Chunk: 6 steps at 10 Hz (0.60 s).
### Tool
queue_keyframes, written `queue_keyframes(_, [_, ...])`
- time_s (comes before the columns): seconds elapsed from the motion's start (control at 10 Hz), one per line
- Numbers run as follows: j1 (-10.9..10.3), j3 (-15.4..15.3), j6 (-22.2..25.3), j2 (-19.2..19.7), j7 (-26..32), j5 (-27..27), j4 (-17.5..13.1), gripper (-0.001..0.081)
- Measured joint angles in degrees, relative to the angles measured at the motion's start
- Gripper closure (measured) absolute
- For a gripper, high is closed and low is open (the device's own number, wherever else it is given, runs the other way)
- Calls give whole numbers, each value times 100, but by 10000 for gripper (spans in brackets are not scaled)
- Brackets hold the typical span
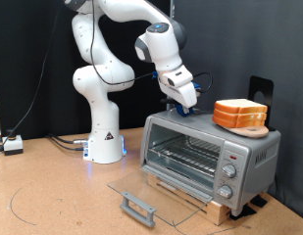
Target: Make a piece of toast with the oven
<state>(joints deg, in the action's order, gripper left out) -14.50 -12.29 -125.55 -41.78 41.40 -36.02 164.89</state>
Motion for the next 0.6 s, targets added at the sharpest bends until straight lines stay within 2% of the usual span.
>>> queue_keyframes(0.4, [10, -1, -153, -4, 55, 0, 1, 302])
queue_keyframes(0.6, [14, -5, -154, -4, 55, 1, 1, 55])
